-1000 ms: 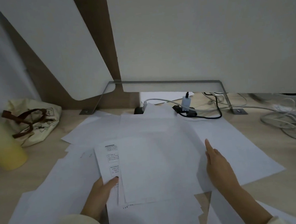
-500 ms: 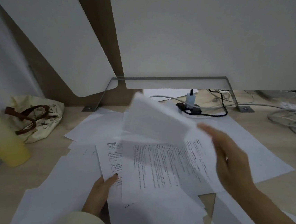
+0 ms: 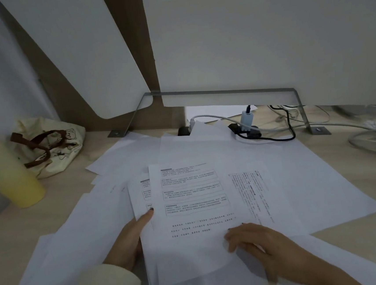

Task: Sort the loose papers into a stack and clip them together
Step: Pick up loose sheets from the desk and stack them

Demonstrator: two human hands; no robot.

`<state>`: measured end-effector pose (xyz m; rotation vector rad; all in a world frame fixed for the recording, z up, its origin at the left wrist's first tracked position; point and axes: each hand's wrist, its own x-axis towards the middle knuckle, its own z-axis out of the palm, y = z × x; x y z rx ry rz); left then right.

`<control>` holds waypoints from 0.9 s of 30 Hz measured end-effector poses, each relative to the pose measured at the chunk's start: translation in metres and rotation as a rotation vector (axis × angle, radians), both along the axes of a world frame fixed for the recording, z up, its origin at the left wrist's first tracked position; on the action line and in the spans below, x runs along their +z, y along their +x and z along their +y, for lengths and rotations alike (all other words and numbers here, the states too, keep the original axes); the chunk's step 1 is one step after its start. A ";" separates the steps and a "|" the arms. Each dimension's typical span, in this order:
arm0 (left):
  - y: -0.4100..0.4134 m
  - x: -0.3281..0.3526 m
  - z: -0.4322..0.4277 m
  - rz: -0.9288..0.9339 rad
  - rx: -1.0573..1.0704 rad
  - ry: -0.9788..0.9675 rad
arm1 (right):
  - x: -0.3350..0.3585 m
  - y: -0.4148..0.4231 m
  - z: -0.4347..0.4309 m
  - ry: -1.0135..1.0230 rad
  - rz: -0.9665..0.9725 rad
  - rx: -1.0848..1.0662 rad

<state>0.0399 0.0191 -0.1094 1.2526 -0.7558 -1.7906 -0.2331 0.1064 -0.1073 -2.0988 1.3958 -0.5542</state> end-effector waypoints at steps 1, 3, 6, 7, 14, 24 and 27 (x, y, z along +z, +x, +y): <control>-0.001 0.001 0.001 -0.032 -0.028 -0.031 | 0.004 0.000 -0.001 0.117 -0.093 0.012; 0.001 -0.009 -0.002 -0.095 -0.045 -0.078 | 0.017 -0.002 -0.001 0.313 -0.180 0.081; 0.003 -0.020 -0.005 -0.138 -0.041 -0.100 | 0.030 -0.015 -0.012 0.533 -0.299 0.001; 0.005 -0.025 -0.007 -0.167 -0.027 -0.107 | 0.030 -0.023 -0.018 0.493 -0.323 -0.159; 0.003 -0.029 -0.009 -0.200 -0.022 -0.148 | 0.022 -0.076 -0.059 0.445 -0.210 -1.068; 0.001 -0.020 -0.004 -0.159 -0.021 -0.134 | 0.032 -0.075 -0.079 0.439 -0.015 -0.960; 0.003 -0.016 -0.005 -0.141 -0.020 -0.135 | 0.047 -0.091 -0.081 0.300 0.161 -0.971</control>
